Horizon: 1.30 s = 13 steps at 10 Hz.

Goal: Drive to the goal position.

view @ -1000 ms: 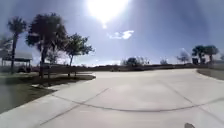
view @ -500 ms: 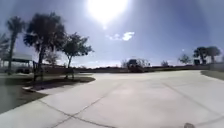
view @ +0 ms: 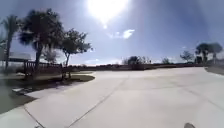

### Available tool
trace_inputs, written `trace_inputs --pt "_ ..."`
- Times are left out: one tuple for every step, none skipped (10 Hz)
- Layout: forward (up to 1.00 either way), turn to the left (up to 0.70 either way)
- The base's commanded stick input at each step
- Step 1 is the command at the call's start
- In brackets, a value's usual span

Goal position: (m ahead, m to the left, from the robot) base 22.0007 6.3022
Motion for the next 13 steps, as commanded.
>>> trace_inputs --pt "0.85 0.00" --pt "0.85 0.00" --pt "0.85 0.00" --pt "0.85 0.00" --pt "0.85 0.00" --pt "0.85 0.00" --pt "0.85 0.00" --pt "0.85 0.00" --pt "0.85 0.00" --pt "0.85 0.00" --pt "0.85 0.00" --pt "0.85 0.00" --pt "0.85 0.00"
